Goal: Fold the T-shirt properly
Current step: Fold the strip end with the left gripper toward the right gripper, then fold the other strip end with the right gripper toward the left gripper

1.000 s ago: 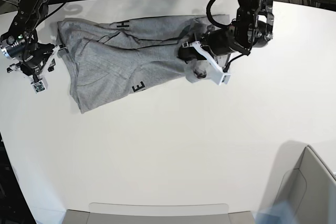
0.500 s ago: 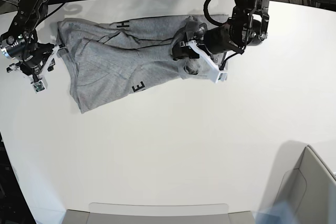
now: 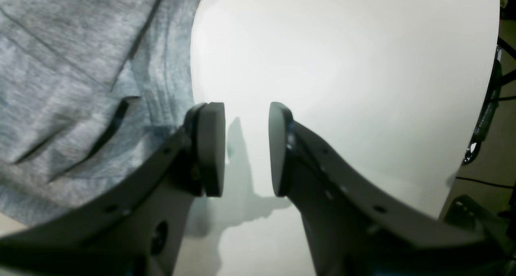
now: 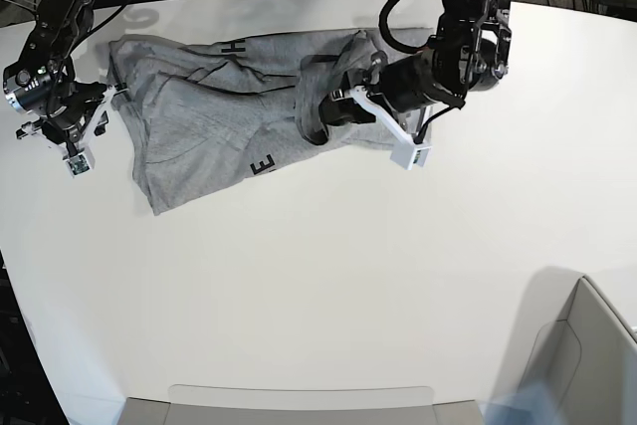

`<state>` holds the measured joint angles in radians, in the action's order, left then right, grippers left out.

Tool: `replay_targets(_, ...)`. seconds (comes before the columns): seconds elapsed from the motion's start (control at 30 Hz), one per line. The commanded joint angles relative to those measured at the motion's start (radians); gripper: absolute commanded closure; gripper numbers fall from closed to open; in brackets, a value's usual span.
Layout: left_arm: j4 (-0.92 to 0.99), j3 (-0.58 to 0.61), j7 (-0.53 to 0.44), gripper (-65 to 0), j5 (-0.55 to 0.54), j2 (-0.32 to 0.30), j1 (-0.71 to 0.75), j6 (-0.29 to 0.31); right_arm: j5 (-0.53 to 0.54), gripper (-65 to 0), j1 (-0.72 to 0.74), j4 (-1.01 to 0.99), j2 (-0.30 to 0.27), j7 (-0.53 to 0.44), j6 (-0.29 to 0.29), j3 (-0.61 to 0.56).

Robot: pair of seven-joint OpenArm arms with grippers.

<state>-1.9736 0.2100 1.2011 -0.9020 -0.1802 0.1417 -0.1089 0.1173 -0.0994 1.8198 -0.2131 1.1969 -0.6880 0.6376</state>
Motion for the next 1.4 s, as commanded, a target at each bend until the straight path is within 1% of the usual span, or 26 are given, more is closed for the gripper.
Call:
replay_targets(0.0,-0.025,-0.013,-0.011,-15.1,-0.019,0.0,-0.007,0.001,0.006,-18.6,0.017,0.016,-0.016,-0.012,-0.01,0.004)
replay_targets(0.2,-0.034,-0.131,-0.013,-6.5,-0.01,-0.006,0.065,-0.007,0.006,-18.6,0.017,0.016,-0.016,-0.012,-0.01,0.009)
replay_targets(0.3,-0.033,-0.14,-0.019,-4.1,-0.01,-0.04,0.108,-0.007,0.008,-18.6,0.017,0.016,-0.016,-0.012,-0.01,0.011)
replay_targets(0.4,-0.028,-0.1,-0.016,-3.6,-0.01,-0.052,0.118,-0.007,0.008,-18.6,0.02,0.016,-0.016,-0.012,-0.01,0.011)
replay_targets(0.53,0.041,0.004,-0.023,-3.6,-0.009,-0.051,0.114,-0.007,0.008,-18.6,0.037,0.018,-0.016,-0.012,-0.01,0.008)
replay_targets(0.6,0.082,0.067,-0.025,-3.6,-0.009,-0.046,0.083,-0.007,0.008,-18.6,0.043,0.018,-0.003,-0.012,-0.01,0.012)
replay_targets(0.73,0.112,0.162,-0.036,-3.6,-0.009,-0.048,0.035,-0.007,0.008,-18.6,0.057,0.021,0.002,-0.012,-0.01,0.014)
replay_targets(0.9,0.101,0.174,-0.053,-3.6,-0.01,-0.049,0.029,-0.007,0.025,-18.6,0.065,0.019,0.002,-0.013,-0.01,0.015)
replay_targets(1.03,0.099,0.17,-0.056,-3.6,-0.01,-0.051,0.029,-0.007,0.123,-18.6,0.071,0.016,0.001,-0.013,-0.01,0.047)
replay_targets(1.13,0.099,0.168,-0.056,-3.6,-0.01,-0.052,0.029,-0.007,0.198,-18.7,0.071,0.014,-0.003,-0.01,-0.01,0.051)
replay_targets(1.3,0.101,0.168,-0.056,-3.6,-0.01,-0.052,0.029,-0.007,0.221,-18.9,0.071,0.013,0.001,-0.01,-0.01,0.054)
replay_targets(1.37,0.101,0.168,-0.056,-3.6,-0.01,-0.054,0.029,-0.007,0.223,-18.9,0.073,-0.016,0.002,-0.01,-0.01,0.055)
